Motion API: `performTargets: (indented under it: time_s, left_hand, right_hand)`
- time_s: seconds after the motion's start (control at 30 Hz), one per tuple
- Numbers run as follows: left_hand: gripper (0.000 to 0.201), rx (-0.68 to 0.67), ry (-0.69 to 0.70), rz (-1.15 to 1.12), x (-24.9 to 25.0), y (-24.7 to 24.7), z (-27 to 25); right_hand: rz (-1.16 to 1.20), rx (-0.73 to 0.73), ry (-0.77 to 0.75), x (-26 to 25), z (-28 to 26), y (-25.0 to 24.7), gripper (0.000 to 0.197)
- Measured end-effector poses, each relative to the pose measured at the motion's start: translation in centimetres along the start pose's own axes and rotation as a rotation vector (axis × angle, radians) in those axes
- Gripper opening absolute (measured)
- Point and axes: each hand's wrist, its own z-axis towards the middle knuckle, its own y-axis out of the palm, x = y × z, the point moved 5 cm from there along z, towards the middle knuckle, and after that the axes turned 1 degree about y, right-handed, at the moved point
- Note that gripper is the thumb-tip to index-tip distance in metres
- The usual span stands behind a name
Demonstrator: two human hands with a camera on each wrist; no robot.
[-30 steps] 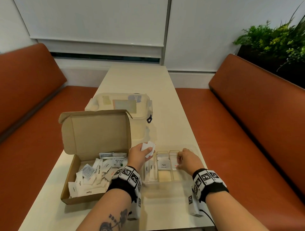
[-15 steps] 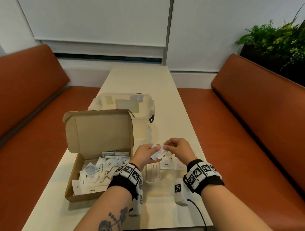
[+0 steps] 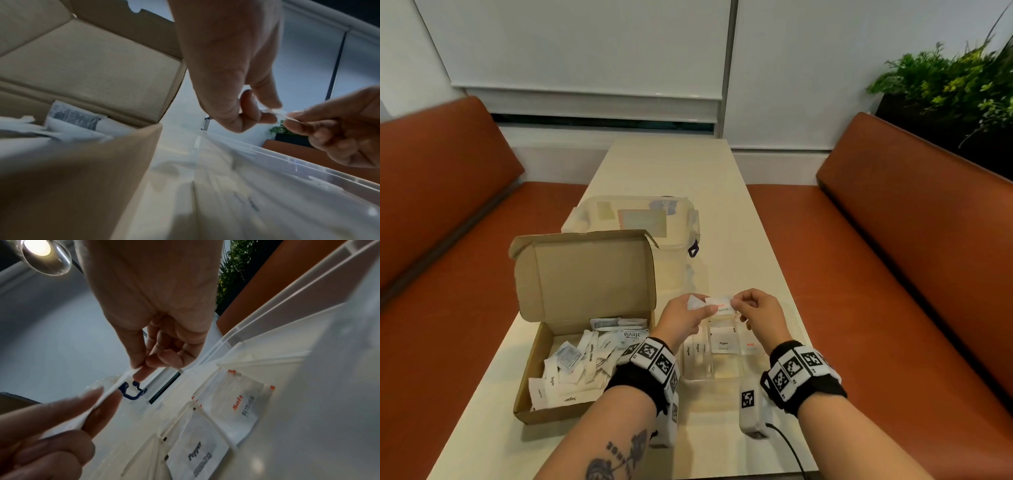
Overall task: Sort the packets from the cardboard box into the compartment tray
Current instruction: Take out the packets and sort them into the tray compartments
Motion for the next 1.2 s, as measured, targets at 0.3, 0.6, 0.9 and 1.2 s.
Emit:
performTargets:
  time_s: [0.3, 0.6, 0.9, 1.2]
  left_hand:
    - [0.017, 0.040, 0.086, 0.113, 0.7, 0.3, 0.1]
    - [0.008, 0.065, 0.157, 0.164, 1.0, 0.3, -0.1]
    - [0.010, 0.107, 0.215, 0.182, 1.0, 0.1, 0.1]
    - [0.006, 0.183, 0.176, 0.160, -0.6, -1.1, 0.5]
  right_hand:
    - [-0.033, -0.075, 0.014, -0.4, 0.4, -0.4, 0.012]
    - [-0.152, -0.215, 0.003, -0.2, 0.0, -0.4, 0.015]
    - [-0.222, -0.268, -0.008, -0.6, -0.6, 0.3, 0.013]
    - [-0.876, -0.201, -0.057, -1.0, 0.7, -2.1, 0.012]
